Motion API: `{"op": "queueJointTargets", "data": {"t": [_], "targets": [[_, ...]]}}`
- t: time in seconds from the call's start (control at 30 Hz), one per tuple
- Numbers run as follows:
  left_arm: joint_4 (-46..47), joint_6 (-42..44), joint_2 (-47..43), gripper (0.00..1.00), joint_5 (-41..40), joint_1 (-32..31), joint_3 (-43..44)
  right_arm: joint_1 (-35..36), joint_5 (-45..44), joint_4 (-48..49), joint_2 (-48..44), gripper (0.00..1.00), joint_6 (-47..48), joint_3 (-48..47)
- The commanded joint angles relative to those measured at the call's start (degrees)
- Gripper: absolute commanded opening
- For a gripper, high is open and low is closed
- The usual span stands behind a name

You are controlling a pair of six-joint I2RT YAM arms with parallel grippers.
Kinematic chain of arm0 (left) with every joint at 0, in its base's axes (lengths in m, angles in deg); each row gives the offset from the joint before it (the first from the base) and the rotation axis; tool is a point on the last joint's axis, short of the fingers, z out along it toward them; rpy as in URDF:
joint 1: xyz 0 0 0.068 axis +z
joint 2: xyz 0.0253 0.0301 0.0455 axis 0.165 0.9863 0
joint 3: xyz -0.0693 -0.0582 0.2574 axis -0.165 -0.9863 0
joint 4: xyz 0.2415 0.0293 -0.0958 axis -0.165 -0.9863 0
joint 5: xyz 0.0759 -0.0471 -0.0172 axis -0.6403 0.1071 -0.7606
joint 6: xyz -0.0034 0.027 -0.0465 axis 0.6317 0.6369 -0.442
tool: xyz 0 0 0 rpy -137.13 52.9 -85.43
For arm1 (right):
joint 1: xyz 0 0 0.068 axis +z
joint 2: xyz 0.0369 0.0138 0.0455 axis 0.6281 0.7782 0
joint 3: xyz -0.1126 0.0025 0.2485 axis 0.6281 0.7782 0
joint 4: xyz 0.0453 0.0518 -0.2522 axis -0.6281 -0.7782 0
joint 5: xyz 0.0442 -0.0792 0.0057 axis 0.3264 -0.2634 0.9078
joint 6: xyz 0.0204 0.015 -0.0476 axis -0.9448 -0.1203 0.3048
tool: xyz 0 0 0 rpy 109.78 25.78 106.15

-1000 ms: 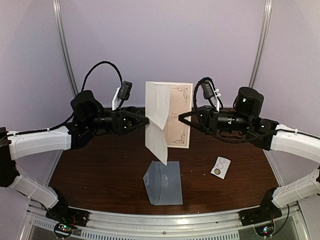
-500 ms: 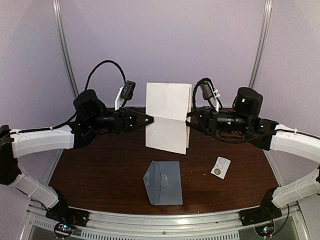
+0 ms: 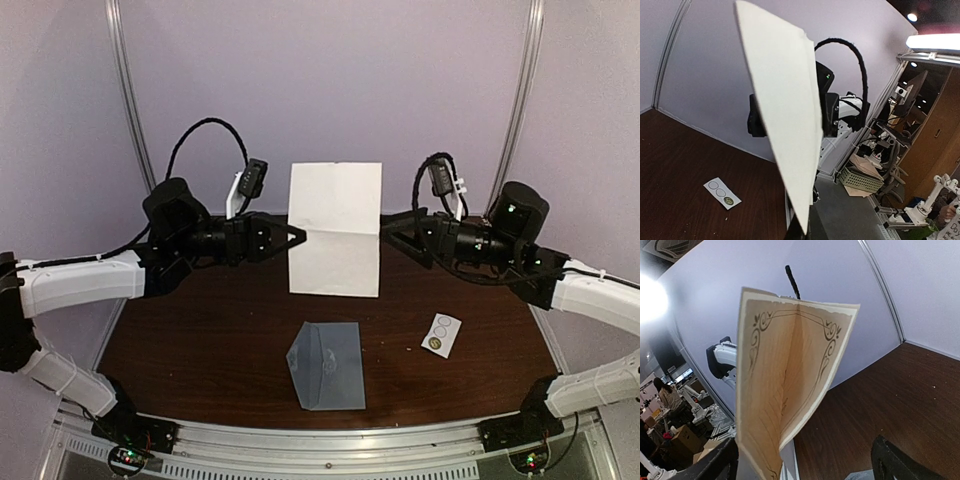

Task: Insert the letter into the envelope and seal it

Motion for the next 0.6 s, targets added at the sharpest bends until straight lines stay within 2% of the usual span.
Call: {"op": "queueJointTargets", "data": {"t": [0.0,0.3,0.57], "targets": [[1.13,1.42,-1.69,0.0,-0.52,-0.21,-0.24,-0.25,4.6,12.18,-2.93,0.99,-4.83,3.34],[1.22,1.28,-1.43,0.0,-0.32,-0.21,-0.13,0.98,0.9,5.72,-1.14,1.0,-1.11,0.98],[-0.84,2.59,-1.56,0.0,-1.5,-0.21,0.44,4.57,-2.42,-0.39,2.13,0.76,3.19,-2.78]]}}
